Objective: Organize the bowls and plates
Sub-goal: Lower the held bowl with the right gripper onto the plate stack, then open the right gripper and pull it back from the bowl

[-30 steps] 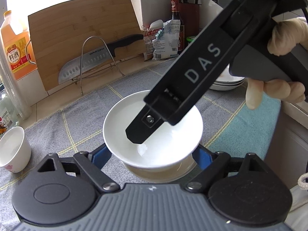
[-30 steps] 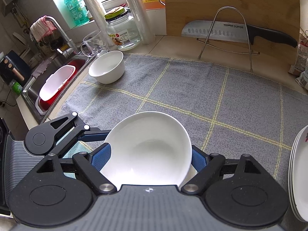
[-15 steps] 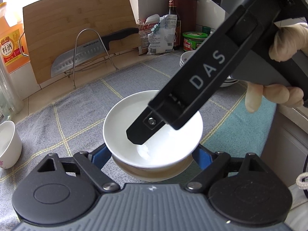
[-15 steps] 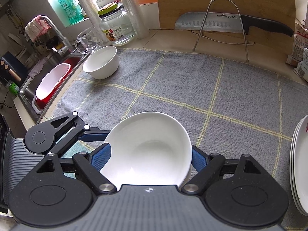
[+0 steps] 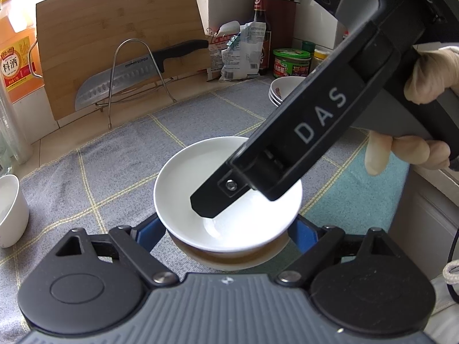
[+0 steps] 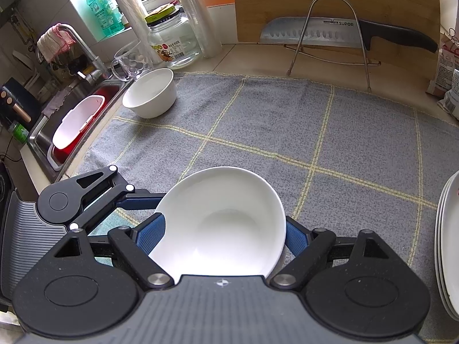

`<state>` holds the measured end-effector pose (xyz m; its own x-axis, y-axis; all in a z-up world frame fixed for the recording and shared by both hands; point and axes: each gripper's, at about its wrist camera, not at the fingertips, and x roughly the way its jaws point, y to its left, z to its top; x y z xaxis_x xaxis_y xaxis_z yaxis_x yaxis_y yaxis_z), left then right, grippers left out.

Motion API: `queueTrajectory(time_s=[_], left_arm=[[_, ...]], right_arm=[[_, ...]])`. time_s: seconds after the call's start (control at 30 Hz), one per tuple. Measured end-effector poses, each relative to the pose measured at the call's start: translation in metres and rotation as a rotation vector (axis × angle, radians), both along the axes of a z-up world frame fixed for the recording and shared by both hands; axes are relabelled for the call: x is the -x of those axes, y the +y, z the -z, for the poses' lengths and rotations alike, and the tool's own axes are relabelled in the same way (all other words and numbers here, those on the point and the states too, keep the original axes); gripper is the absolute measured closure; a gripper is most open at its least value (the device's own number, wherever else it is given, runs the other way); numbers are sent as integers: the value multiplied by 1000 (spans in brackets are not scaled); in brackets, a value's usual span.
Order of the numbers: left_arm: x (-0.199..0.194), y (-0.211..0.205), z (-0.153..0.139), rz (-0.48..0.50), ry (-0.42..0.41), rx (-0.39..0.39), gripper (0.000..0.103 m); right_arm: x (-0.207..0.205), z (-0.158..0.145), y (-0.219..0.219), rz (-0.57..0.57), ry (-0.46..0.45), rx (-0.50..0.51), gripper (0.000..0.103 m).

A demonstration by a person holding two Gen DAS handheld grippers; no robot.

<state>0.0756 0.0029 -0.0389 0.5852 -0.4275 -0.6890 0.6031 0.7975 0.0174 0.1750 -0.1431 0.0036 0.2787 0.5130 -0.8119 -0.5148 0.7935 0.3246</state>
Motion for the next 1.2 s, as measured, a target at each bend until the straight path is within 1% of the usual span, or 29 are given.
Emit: queueTrajectory(time_s=[0.13, 0.23, 0.27, 0.33, 0.4, 0.57, 0.67, 0.73, 0.83, 0.9, 1.1, 1.2], left_arm=[[0, 1, 1, 1, 0, 5, 11], [0, 0, 2, 10, 1, 2, 8], [0, 0, 2, 12, -1, 1, 8], [2, 0, 1, 17, -12, -9, 7], [3, 1, -1, 20, -14, -11, 7], [9, 9, -7, 19, -15, 12, 7], [13, 15, -14, 9, -37, 30, 7], [12, 19, -16, -15, -53, 35, 7], [6, 24, -15, -55, -56, 40, 7], [4, 26, -12, -65, -52, 37, 7], [4, 31, -7, -68, -43, 44, 7], [5, 33, -9, -73, -52, 45, 7]], right_arm=[[1, 0, 0, -3, -4, 7, 13], [0, 2, -1, 4, 4, 2, 12], [0, 2, -1, 5, 3, 1, 10], [1, 1, -1, 7, -8, 1, 3], [1, 0, -2, 6, -19, -5, 0], [2, -1, -5, 18, -33, 3, 0], [3, 0, -7, 26, -37, 8, 0], [3, -1, -9, 39, -41, 5, 0], [0, -3, -14, 65, -48, -10, 0], [-1, -4, -15, 75, -49, -15, 0], [-2, -7, -12, 67, -60, -3, 0], [-4, -7, -8, 59, -64, 7, 0]])
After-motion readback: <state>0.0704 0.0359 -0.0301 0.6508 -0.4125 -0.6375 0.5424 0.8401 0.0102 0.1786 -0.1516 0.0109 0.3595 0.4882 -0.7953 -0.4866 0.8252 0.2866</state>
